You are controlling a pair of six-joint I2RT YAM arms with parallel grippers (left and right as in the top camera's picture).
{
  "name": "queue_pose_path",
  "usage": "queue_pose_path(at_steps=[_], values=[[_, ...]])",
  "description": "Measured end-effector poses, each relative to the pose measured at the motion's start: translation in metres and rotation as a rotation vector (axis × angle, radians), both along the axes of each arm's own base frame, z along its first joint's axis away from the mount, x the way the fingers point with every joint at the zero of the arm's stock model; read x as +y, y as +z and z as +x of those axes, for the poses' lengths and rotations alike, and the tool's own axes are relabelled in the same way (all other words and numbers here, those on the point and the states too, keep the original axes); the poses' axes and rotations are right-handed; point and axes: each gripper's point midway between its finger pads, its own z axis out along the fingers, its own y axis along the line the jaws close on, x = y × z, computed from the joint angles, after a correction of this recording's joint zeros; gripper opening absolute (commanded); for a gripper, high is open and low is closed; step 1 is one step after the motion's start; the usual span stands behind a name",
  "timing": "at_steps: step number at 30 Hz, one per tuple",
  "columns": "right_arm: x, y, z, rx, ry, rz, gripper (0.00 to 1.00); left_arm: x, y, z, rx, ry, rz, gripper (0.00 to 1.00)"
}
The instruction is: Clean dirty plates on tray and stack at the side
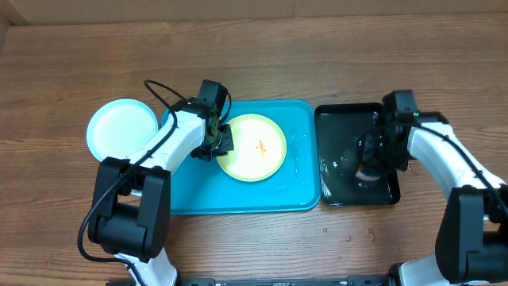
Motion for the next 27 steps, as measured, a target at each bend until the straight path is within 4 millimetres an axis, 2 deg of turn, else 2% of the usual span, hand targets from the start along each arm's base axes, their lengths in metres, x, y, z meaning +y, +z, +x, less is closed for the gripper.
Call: queue_pose_path(at_steps=[4, 8, 18, 27], values=[[0.007, 0.026, 0.021, -0.053, 0.022, 0.001, 0.04, 0.0, 0.0, -0.001, 0.005, 0.003, -0.002, 0.04], [0.026, 0.037, 0.026, -0.073, 0.098, -0.004, 0.04, 0.0, -0.001, -0.006, 0.025, 0.017, -0.004, 0.04], [0.052, 0.035, 0.018, -0.076, 0.228, -0.093, 0.04, 0.0, -0.001, -0.007, 0.031, 0.02, -0.006, 0.04], [0.054, 0.025, 0.012, -0.07, 0.247, -0.116, 0.04, 0.0, -0.001, -0.007, 0.032, 0.02, -0.006, 0.04]])
